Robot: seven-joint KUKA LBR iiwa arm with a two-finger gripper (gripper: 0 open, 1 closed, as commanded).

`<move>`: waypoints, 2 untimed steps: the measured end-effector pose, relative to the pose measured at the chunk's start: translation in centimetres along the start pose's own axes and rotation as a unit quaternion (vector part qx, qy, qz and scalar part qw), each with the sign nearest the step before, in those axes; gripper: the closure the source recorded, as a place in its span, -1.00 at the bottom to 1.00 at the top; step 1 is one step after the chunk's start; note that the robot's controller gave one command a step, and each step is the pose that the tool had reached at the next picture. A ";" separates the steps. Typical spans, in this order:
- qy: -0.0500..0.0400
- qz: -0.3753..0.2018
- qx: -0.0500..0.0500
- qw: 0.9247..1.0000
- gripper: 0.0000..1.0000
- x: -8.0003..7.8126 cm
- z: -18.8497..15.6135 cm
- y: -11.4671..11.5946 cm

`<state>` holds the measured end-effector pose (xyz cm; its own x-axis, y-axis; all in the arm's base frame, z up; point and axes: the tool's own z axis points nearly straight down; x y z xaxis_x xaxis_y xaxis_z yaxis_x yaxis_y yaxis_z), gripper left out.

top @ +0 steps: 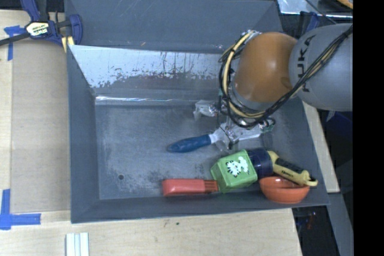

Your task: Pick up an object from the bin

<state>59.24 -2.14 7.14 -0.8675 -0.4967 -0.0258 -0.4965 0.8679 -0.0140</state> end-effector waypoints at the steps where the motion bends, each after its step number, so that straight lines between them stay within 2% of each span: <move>1: -0.002 0.064 -0.008 0.998 1.00 3.2 -0.1 -4.4; 2: -0.002 0.064 -0.008 0.998 1.00 3.2 -0.1 -4.4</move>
Offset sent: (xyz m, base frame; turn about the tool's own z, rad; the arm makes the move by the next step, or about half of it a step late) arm 0.0000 0.0000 0.0000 0.0000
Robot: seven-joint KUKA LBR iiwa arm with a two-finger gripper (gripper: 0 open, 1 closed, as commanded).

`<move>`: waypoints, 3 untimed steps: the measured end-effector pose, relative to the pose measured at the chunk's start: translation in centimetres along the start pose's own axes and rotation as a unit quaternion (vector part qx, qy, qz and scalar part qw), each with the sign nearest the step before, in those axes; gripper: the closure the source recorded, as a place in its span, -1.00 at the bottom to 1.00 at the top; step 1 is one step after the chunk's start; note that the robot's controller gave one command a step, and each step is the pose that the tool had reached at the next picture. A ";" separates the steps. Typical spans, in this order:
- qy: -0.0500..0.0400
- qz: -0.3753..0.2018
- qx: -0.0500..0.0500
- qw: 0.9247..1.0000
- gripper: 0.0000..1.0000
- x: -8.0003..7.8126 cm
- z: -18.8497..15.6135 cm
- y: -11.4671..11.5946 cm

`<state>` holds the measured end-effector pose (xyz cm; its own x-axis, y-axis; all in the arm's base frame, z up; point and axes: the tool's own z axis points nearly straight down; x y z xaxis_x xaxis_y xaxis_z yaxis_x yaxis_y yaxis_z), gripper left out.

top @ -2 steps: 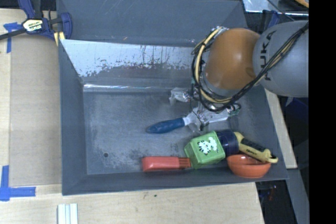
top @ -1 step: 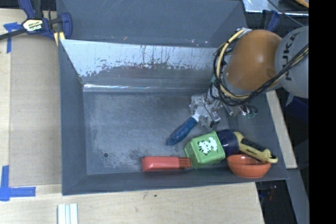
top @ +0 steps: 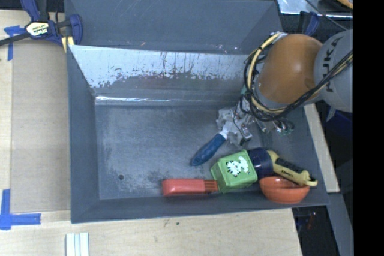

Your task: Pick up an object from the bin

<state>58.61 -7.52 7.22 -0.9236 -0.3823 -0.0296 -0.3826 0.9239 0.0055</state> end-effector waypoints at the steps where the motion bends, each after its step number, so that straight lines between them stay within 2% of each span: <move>1: 0.003 0.000 -0.001 1.000 1.00 0.2 -1.2 0.1; 2: -0.001 0.001 0.003 1.000 1.00 0.0 -3.5 -0.2; 3: 0.003 0.002 0.001 1.000 1.00 0.1 -6.9 -0.1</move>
Offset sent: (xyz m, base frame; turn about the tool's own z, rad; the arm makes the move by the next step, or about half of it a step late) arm -0.0014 0.0006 0.0290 -0.0008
